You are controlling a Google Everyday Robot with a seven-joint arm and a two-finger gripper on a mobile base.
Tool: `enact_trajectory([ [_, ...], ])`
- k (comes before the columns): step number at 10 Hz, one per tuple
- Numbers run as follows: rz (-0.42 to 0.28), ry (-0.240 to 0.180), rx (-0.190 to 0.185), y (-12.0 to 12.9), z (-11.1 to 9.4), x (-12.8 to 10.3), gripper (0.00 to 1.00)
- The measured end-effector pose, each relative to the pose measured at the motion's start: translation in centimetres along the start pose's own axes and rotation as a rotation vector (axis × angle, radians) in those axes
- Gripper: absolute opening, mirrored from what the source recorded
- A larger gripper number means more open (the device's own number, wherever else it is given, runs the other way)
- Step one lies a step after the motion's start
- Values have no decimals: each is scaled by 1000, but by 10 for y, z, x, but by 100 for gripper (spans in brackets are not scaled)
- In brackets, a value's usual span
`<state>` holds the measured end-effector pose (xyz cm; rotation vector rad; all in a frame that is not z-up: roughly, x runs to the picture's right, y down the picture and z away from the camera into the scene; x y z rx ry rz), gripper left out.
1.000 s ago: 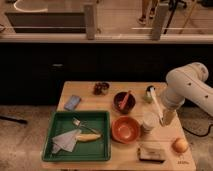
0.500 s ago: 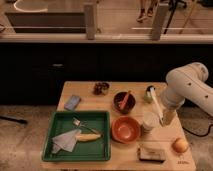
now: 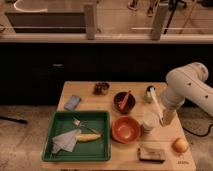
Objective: Place eraser in red bowl
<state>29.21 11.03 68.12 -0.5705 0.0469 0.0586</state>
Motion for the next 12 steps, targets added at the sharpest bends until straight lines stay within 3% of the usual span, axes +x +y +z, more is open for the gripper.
enact_trajectory([
  [3,-1,1,-1,1,0,0,80],
  [7,-40,-12,-12,26,1,-21,80],
  [9,-32,-21,-1,34,3,-28,80],
  [12,28,-28,45,59,1,-32,80],
])
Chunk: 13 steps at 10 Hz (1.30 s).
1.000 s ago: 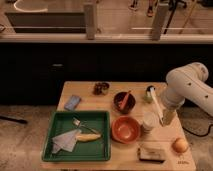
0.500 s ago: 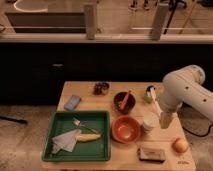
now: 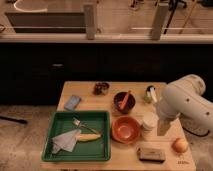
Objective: Place eraser in red bowl
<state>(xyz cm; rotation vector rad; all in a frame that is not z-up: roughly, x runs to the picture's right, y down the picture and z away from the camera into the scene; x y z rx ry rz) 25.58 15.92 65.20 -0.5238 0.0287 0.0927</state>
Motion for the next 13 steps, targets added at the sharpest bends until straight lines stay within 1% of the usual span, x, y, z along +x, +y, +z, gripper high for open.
enact_trajectory([
  [1,10,-7,5,11,2,-2,80],
  [4,17,-21,-6,29,13,-5,80],
  [9,30,-49,-52,51,28,-8,80],
  [12,27,-54,-80,65,34,-11,80],
  [13,26,-55,-84,67,35,-12,80],
])
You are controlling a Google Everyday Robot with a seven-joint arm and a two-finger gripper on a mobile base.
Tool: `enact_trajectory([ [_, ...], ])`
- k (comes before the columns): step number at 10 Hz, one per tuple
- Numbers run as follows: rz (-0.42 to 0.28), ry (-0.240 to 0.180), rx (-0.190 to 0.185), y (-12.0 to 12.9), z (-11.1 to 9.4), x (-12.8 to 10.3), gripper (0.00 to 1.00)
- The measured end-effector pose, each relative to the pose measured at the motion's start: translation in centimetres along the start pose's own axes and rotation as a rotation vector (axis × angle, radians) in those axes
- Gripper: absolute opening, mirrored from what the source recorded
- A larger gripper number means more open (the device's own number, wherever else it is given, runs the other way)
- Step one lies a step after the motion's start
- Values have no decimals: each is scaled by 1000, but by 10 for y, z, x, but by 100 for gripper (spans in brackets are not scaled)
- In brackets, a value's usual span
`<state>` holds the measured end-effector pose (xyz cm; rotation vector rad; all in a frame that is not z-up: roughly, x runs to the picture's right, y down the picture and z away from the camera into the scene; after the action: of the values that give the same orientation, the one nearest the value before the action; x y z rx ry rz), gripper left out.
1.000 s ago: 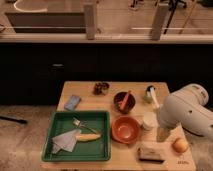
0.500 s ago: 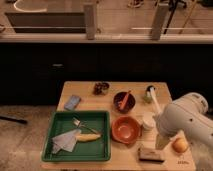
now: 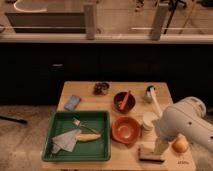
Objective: Place eraser in red bowl
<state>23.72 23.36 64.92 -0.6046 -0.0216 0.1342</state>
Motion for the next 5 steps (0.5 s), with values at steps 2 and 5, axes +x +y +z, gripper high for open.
enact_trajectory([
  [2,-6,-4,-9,10,2,-4,80],
  [5,-18,-12,-20,25,3,-6,80],
])
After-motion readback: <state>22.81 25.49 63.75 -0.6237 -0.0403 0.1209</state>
